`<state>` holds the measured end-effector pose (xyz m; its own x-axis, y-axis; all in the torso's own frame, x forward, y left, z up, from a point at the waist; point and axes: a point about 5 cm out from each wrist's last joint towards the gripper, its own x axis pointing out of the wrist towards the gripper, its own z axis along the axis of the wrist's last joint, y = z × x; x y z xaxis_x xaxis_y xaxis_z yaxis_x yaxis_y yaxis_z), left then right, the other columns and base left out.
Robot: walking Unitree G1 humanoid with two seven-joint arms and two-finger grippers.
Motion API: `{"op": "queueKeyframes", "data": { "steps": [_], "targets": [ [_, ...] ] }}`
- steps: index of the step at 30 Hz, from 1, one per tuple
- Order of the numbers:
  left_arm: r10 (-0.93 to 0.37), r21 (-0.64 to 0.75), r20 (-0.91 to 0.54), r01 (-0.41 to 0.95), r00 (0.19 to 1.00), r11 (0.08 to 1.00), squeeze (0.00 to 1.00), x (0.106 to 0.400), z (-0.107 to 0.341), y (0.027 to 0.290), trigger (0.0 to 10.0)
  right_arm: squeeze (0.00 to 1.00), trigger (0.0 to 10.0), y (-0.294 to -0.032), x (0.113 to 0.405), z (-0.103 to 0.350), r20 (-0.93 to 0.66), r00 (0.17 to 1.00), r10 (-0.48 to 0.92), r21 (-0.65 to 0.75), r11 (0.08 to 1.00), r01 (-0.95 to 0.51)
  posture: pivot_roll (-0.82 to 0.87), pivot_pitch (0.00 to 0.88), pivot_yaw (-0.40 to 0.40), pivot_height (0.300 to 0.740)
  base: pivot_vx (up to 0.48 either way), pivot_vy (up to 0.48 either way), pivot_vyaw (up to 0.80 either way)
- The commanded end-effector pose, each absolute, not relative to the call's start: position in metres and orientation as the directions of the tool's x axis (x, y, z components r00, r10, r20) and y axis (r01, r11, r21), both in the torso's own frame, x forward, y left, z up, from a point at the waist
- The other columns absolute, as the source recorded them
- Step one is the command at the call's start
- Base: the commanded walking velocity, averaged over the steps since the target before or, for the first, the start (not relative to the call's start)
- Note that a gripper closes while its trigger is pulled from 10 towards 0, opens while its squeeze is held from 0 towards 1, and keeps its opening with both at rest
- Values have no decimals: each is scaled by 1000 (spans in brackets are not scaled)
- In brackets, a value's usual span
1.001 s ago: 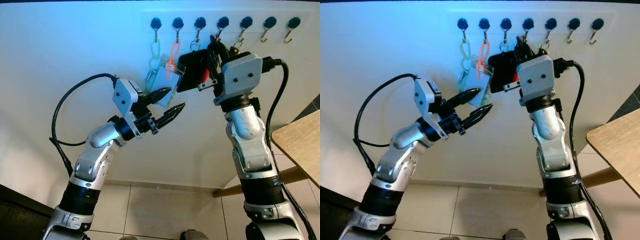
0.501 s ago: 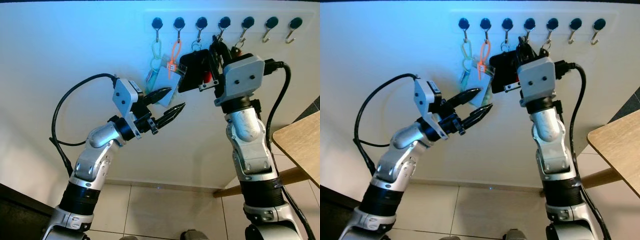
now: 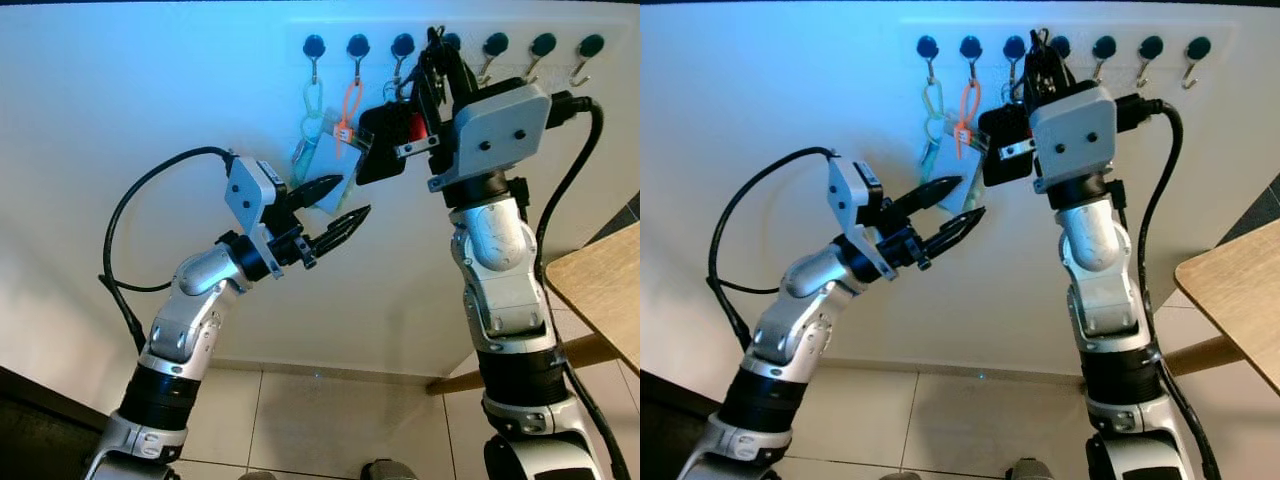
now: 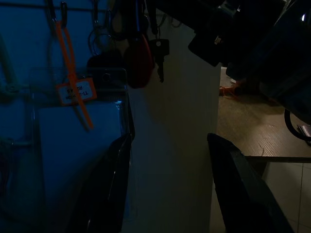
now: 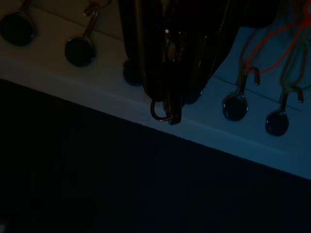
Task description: Hang keys on a hook
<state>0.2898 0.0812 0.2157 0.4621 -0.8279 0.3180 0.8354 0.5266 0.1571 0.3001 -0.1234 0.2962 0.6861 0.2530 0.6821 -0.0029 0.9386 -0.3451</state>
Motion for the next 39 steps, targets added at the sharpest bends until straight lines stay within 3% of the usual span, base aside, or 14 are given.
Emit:
{"op": "queueKeyframes", "data": {
  "steps": [1, 39],
  "targets": [
    [-830, 151, 323, 841, 454, 519, 0, 288, 216, 80, 10000, 0, 10000, -120, 295, 303, 705, 660, 261, -348, 938, 0, 18, 96, 32, 740, 0, 0, 0],
    [-835, 151, 320, 845, 449, 512, 0, 287, 216, 80, 10000, 0, 10000, -139, 298, 290, 677, 716, 169, -308, 949, 67, 19, 103, 36, 740, 0, 0, 0]
  ]
}}
